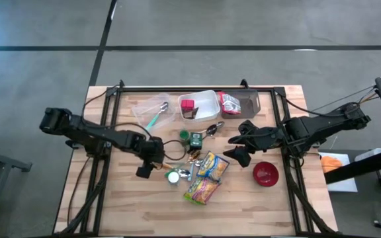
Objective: Pick & Place Food Item
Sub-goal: Put the yellow spoon into the transparent bin
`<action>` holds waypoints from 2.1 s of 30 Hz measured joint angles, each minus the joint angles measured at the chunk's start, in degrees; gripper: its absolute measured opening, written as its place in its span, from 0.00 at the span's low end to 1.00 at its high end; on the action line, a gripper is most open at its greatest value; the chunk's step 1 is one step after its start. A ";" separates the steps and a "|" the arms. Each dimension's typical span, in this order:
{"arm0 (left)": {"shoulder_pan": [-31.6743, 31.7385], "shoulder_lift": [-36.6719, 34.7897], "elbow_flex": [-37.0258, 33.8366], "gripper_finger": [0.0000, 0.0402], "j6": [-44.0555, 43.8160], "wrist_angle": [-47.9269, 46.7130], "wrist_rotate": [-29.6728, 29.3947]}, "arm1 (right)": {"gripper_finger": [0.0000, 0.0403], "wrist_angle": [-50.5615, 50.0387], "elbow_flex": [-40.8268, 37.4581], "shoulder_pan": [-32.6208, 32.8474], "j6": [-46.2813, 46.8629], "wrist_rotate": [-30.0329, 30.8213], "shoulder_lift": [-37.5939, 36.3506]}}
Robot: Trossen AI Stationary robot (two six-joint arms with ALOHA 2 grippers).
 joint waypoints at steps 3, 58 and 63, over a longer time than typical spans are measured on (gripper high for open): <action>0.00 0.00 -1.14 0.52 -0.14 0.79 0.00 | 0.93 0.01 0.00 0.00 0.04 0.00 0.00; -0.15 2.09 -2.00 0.01 -1.68 4.49 3.63 | 0.93 -0.20 -0.15 0.00 -1.63 -0.15 0.02; -0.15 2.51 -2.11 0.01 -2.34 2.43 3.75 | 0.93 -0.22 -0.15 0.02 -1.77 -0.16 0.02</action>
